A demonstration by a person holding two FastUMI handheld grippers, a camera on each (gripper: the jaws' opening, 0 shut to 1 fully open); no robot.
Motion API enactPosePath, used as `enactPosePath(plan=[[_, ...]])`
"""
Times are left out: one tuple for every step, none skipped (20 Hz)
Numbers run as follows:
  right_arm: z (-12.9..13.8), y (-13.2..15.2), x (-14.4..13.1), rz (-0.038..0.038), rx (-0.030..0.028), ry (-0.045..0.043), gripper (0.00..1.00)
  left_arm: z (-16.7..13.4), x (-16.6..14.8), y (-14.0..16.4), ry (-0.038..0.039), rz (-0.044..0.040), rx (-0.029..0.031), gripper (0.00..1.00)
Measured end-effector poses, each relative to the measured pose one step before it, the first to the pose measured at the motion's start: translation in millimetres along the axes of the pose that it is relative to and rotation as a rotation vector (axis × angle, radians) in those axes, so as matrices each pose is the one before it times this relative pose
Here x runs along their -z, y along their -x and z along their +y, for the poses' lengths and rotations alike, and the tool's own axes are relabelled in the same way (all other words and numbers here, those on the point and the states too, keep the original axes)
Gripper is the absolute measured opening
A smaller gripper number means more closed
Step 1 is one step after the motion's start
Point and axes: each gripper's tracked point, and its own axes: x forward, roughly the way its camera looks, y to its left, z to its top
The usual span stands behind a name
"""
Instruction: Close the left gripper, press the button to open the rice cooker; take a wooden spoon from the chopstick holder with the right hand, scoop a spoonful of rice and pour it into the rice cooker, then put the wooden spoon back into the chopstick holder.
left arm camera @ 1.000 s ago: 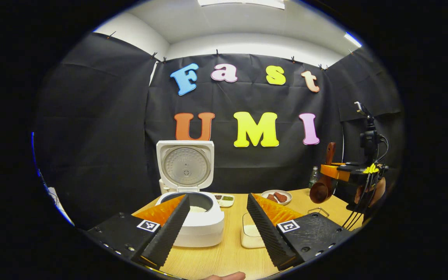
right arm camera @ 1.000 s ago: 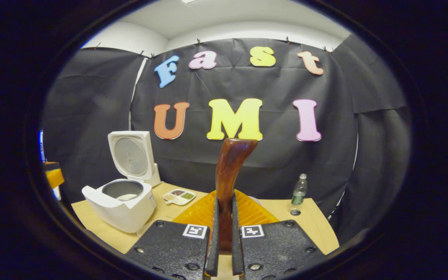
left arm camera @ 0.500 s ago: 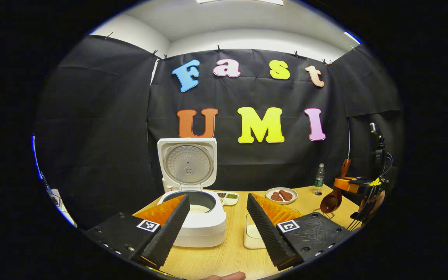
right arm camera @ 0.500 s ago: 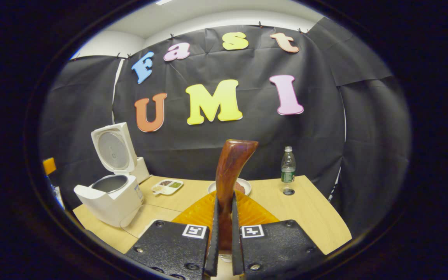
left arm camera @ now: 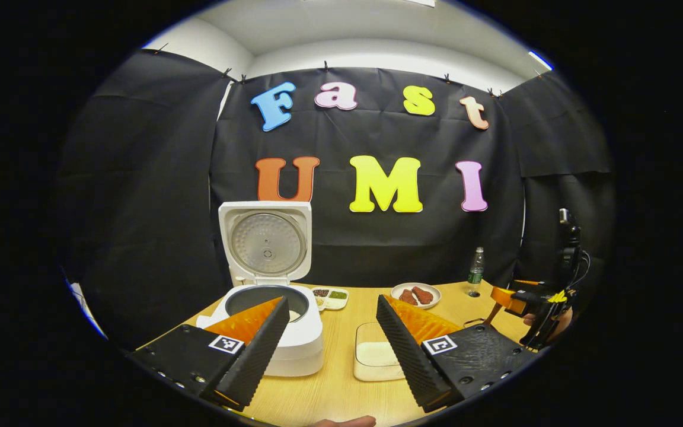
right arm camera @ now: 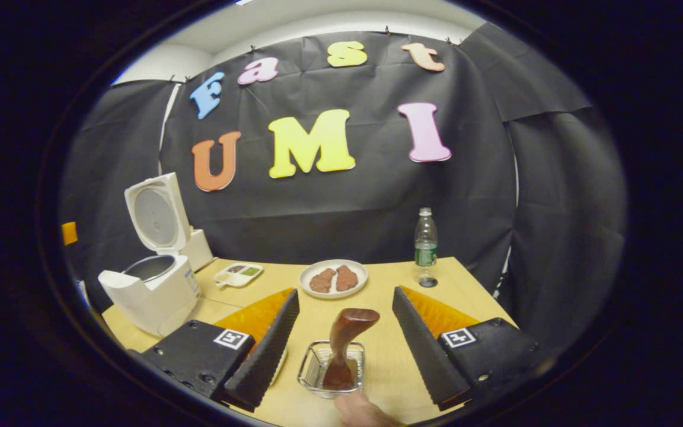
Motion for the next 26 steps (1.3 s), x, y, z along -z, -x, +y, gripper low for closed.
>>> enactPosePath(plan=[[-6.78, 2.62, -4.10, -0.01956, 0.03165, 0.01099, 1.00, 0.14, 1.57, -2.62, -0.00004, 0.00292, 0.00112, 0.94], [-5.02, 5.49, -5.57, -0.02013, 0.01805, 0.01473, 0.98, 2.43, 0.05, -3.60, -0.00109, 0.00201, -0.00501, 0.94], [-1.03, 7.97, -4.09, -0.01707, 0.00478, 0.00967, 0.99, 3.87, -0.01, -1.49, -0.00016, 0.00130, -0.00940, 0.94], [-1.15, 7.62, -4.15, -0.01405, 0.00362, 0.00559, 0.99, 3.13, -2.35, -2.94, 0.00177, -0.00341, -0.00732, 0.94], [-2.57, 7.29, -5.40, -0.01893, 0.00559, -0.00021, 0.99, 1.71, -4.14, -1.61, 0.00062, -0.00197, -0.00357, 0.94], [-1.12, 8.31, -7.14, -0.01686, 0.00189, 0.00552, 1.00, 2.61, -3.66, -2.62, 0.00061, -0.00151, 0.00159, 0.94], [-0.73, 8.86, -5.55, -0.01083, 0.00600, 0.00777, 0.99, 3.34, -5.30, -1.78, -0.00143, -0.00653, -0.00379, 0.94], [-1.03, 9.01, -6.94, -0.01212, 0.00579, 0.00698, 1.00, 5.82, -7.71, -2.04, -0.00870, -0.01437, -0.01473, 0.94], [-1.69, 8.53, -7.01, -0.00714, 0.00929, 0.00418, 1.00, 6.32, -7.46, -1.33, -0.00956, -0.01436, -0.01373, 0.94], [2.44, 8.49, -7.39, -0.01405, -0.01094, -0.00579, 1.00, 7.42, -7.04, -4.06, 0.00373, -0.01550, -0.01259, 0.94], [5.44, 10.10, -4.89, 0.00173, -0.01419, -0.01096, 0.99, 4.62, -4.27, -5.06, 0.01929, -0.00614, 0.00632, 0.94], [4.73, 9.29, -2.01, 0.00662, -0.01769, -0.01184, 0.99, 2.55, -4.38, -3.83, 0.02810, 0.00421, 0.01439, 0.94], [5.88, 7.94, -1.45, 0.00915, -0.02138, -0.00951, 0.99, 2.62, -6.61, -4.80, 0.02770, -0.00298, 0.01179, 0.94], [5.09, 6.90, -3.45, 0.00085, -0.01832, -0.00821, 1.00, 3.94, -7.70, -5.33, 0.02085, -0.00236, 0.00593, 0.94], [5.08, 5.92, -5.57, -0.00939, -0.01837, -0.00179, 1.00, 6.78, -9.57, -5.44, 0.00413, -0.01098, -0.00497, 0.94], [3.95, 5.85, -8.48, -0.02712, -0.01087, 0.00479, 1.00, 9.11, -8.88, -7.15, -0.00576, -0.00787, -0.01586, 0.94], [-0.21, 5.76, -7.76, -0.02806, -0.00032, 0.00128, 1.00, 8.85, -7.08, -6.83, -0.00160, 0.00136, -0.01495, 0.94], [0.80, 5.60, -6.05, -0.02483, -0.00184, -0.00145, 1.00, 5.56, -6.71, -8.28, 0.00305, 0.00292, -0.00412, 0.94], [3.46, 4.93, -6.73, -0.02761, -0.00603, -0.00429, 1.00, 5.39, -8.09, -6.37, -0.00129, -0.00686, -0.00574, 0.94], [4.94, 4.46, -5.62, -0.01868, -0.01457, -0.00206, 1.00, 5.42, -8.52, -8.55, -0.00082, -0.00874, 0.00163, 0.94], [6.84, 4.44, -4.49, -0.00901, -0.01765, 0.00600, 0.99, 3.95, -5.13, -8.50, 0.00012, -0.00047, 0.00877, 0.94], [0.62, 3.63, -2.84, -0.00665, 0.00422, 0.00529, 0.99, 4.40, -5.84, -9.80, 0.00628, -0.00336, 0.00624, 0.94], [-2.70, 1.29, -6.25, -0.01904, 0.00574, 0.00429, 0.99, 4.89, -6.54, -11.27, 0.00228, 0.00116, 0.00671, 0.94], [3.62, 3.91, -6.01, -0.01525, -0.00310, 0.01003, 1.00, 3.01, -6.92, -11.47, 0.00286, -0.00742, 0.01538, 0.94], [2.91, 2.88, -3.23, -0.00885, -0.00367, 0.00313, 0.99, 1.42, -8.33, -11.71, 0.00816, -0.01590, 0.02241, 0.94], [3.22, 4.28, -3.24, -0.00553, -0.00695, -0.00208, 1.00, 2.05, -7.06, -12.55, 0.01213, -0.01871, 0.01442, 0.94]])
